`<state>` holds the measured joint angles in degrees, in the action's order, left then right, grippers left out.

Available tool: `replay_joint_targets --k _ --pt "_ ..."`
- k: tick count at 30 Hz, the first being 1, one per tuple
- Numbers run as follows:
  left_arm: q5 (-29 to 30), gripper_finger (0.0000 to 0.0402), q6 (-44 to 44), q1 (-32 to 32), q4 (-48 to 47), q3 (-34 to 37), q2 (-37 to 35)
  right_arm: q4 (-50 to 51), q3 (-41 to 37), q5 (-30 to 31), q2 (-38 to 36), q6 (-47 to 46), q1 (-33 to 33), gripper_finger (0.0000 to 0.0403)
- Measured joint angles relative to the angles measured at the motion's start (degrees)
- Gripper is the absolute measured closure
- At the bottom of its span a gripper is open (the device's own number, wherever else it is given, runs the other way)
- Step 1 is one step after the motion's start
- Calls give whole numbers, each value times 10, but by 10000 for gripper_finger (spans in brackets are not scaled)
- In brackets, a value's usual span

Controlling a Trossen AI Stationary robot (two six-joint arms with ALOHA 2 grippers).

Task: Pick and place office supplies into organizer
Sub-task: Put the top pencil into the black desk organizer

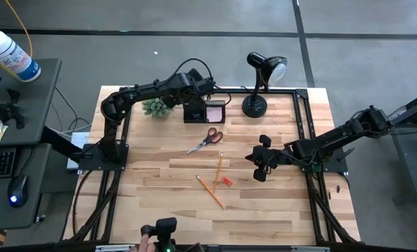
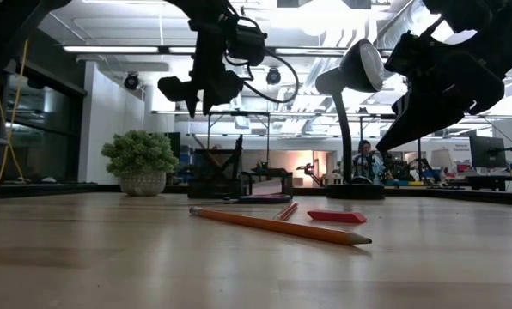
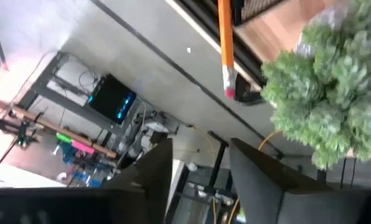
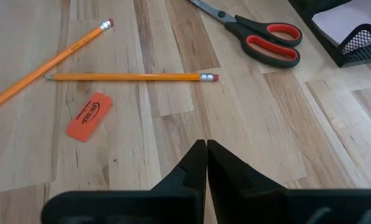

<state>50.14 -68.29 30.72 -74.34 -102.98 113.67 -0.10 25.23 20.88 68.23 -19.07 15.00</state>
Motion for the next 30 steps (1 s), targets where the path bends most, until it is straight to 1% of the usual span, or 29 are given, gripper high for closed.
replay_joint_targets --k 2,5,6,8,10,12,17,19,23,27,30 --pt "4 233 12 0 -21 -7 0 0 0 0 0 0 0 396" --pt "1 217 54 0 -54 -33 0 1 0 0 0 0 0 396" --pt "-6 215 76 0 -68 -45 0 2 0 0 0 0 0 396" --pt "-41 214 130 0 -92 -76 0 3 0 0 0 0 0 396" --pt "-101 218 186 0 -123 -116 0 6 0 0 0 0 0 396" --pt "-174 226 246 0 -144 -154 -1 10 0 0 0 -3 0 396" --pt "-358 246 392 -9 -156 -232 -2 11 0 0 0 -4 0 396" --pt "-402 254 432 -22 -156 -254 -2 11 0 0 0 -9 0 396" --pt "-416 267 463 -73 -154 -272 -2 11 0 1 0 -38 0 396" --pt "-418 276 477 -135 -155 -273 -2 11 0 6 0 -54 0 396" --pt "-416 280 493 -185 -140 -259 -2 11 0 6 0 -53 0 396"
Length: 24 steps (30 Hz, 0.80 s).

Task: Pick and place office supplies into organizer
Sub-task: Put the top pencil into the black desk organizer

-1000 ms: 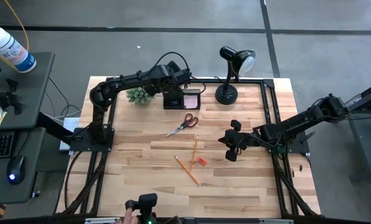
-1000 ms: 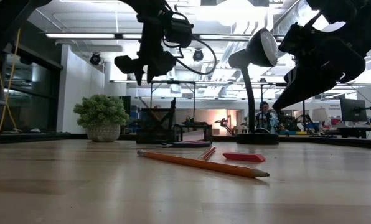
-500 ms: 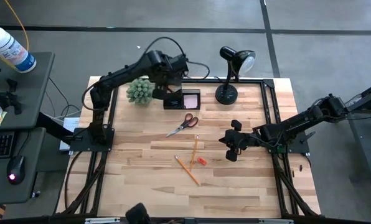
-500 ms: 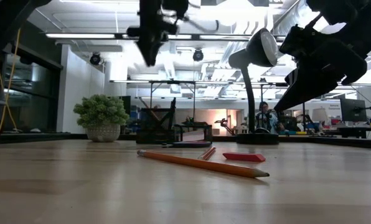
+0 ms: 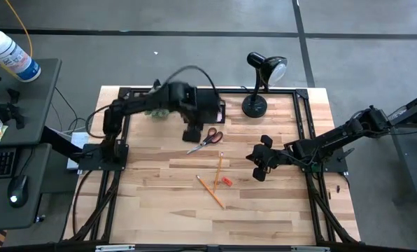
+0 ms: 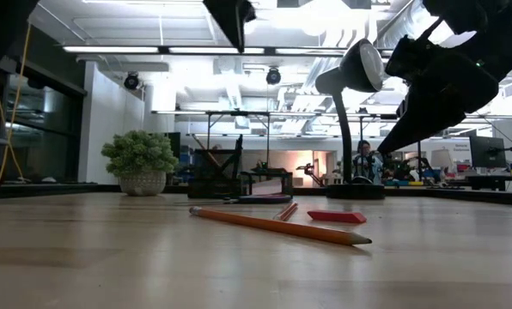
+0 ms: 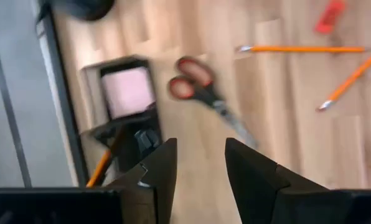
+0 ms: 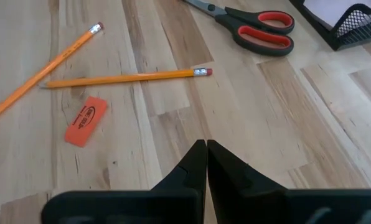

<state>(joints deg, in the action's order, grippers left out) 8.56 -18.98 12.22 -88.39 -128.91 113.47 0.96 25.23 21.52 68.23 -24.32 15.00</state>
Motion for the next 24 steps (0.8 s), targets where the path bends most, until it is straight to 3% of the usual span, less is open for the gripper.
replay_joint_targets --k 11,24 --pt "68 296 102 -139 44 125 0 -55 0 -21 0 78 0 396" --pt "55 335 202 -196 146 297 -22 -71 0 -26 0 70 0 393"
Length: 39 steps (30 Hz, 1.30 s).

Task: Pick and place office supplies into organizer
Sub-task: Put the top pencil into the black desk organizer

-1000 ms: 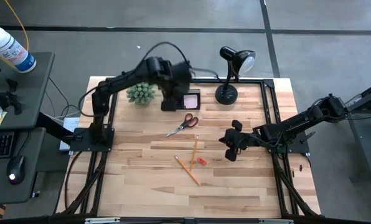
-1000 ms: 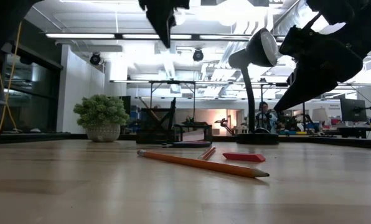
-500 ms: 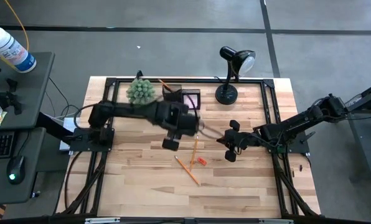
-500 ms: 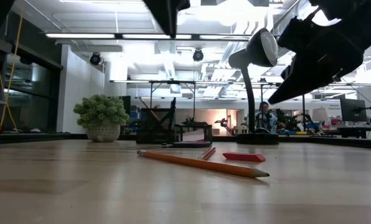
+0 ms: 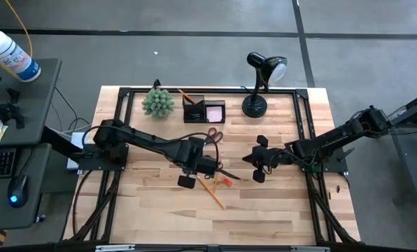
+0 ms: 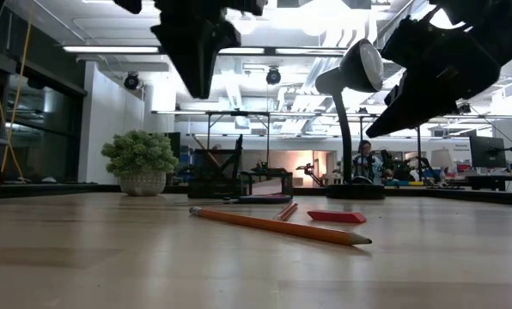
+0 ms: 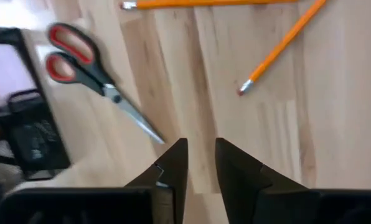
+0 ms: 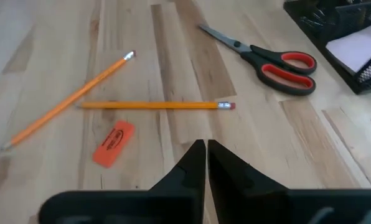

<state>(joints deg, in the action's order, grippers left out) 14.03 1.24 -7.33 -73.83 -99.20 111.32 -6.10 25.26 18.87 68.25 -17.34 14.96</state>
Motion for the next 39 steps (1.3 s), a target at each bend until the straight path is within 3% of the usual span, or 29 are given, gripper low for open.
replay_joint_targets --k 10,17,22,26,29,39 --pt "-31 364 97 1 115 166 -100 -22 8 -16 44 -86 -56 326" --pt "-14 361 116 1 144 227 -168 6 102 -38 134 -88 -59 259" --pt "18 360 115 2 142 272 -220 201 221 -13 223 -261 -79 226" --pt "36 360 115 2 137 309 -266 295 302 -61 300 -428 -106 210" --pt "38 360 112 2 121 332 -306 311 356 -102 352 -515 -121 203" --pt "72 360 140 2 102 381 -445 396 533 -94 452 -599 -135 219"
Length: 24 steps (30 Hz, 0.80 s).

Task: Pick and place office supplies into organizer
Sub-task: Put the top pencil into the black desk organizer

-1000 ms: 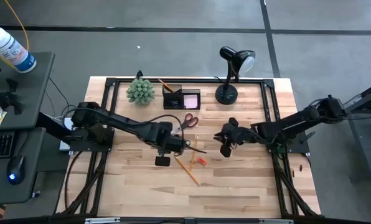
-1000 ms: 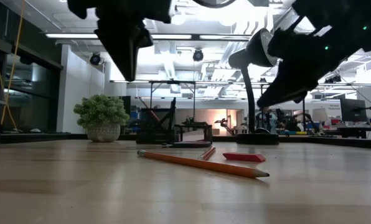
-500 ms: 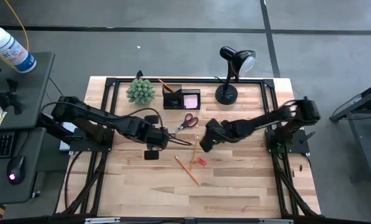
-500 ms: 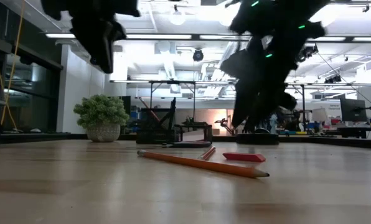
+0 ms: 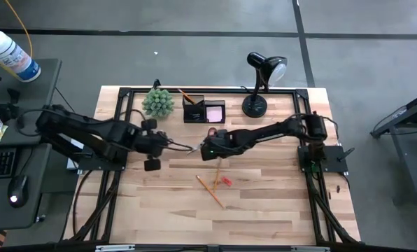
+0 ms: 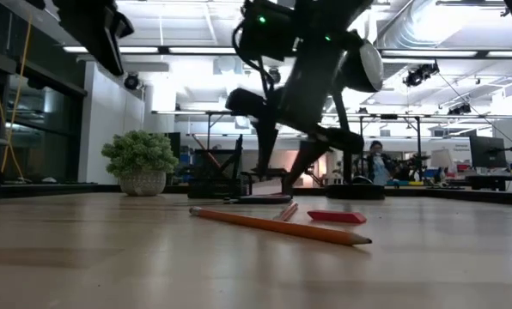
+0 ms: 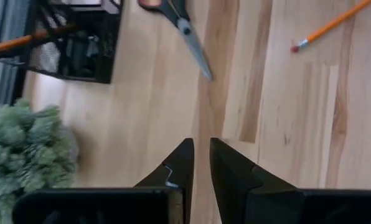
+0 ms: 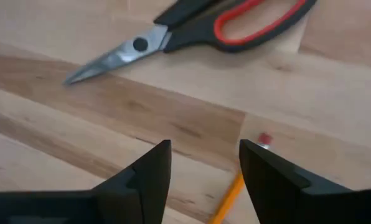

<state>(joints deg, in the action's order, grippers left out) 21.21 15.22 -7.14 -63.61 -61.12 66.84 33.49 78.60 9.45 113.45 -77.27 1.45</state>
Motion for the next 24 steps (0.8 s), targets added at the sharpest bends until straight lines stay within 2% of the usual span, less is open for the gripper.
replay_joint_targets --k 4,9,13,24 --pt "13 360 -19 0 -3 7 -41 46 36 11 12 28 0 236" --pt "29 360 -47 0 4 6 -67 40 47 8 13 64 0 256" --pt "29 360 -51 0 6 6 -69 34 47 -27 13 100 -1 266" --pt "25 360 -60 0 32 6 -67 -19 47 -98 13 84 -1 268"
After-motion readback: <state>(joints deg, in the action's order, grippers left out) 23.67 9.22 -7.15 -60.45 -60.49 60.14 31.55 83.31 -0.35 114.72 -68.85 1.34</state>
